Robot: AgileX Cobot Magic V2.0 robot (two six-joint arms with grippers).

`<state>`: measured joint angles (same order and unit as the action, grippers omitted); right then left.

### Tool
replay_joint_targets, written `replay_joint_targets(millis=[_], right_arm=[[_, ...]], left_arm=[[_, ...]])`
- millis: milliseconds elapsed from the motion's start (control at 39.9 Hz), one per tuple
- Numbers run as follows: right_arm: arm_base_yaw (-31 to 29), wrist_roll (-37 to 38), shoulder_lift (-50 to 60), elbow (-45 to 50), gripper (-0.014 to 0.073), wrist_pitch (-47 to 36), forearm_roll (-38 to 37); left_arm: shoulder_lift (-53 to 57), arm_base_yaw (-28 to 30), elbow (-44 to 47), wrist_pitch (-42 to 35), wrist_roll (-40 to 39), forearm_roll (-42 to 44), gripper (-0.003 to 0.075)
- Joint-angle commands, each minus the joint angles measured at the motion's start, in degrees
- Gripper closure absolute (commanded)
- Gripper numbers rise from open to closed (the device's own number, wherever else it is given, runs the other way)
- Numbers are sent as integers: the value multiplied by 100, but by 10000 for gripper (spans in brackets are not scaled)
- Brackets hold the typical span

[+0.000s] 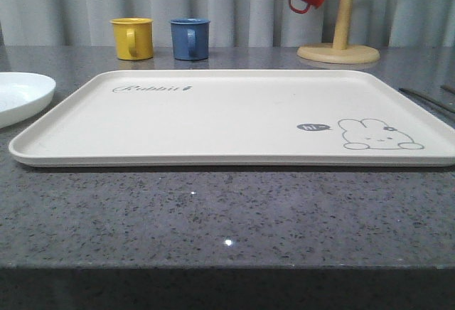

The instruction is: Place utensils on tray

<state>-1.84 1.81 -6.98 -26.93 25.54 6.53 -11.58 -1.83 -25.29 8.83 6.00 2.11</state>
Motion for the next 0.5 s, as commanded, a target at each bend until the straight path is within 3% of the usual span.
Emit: replay_joint_targets(millis=[0, 301, 376, 477], right_arm=[[-30, -39, -645, -505, 661, -191, 49], [-30, -39, -1176, -700, 638, -243, 164], [-30, -39, -1176, -700, 545, -230, 159], [-30, -39, -1176, -700, 334, -215, 159]], left_arm=[[-576, 17, -484, 27, -34, 25, 738], [-842, 17, -549, -40, -34, 25, 715], [-842, 17, -549, -15, -34, 25, 608], [-842, 17, -549, 96, -34, 25, 359]])
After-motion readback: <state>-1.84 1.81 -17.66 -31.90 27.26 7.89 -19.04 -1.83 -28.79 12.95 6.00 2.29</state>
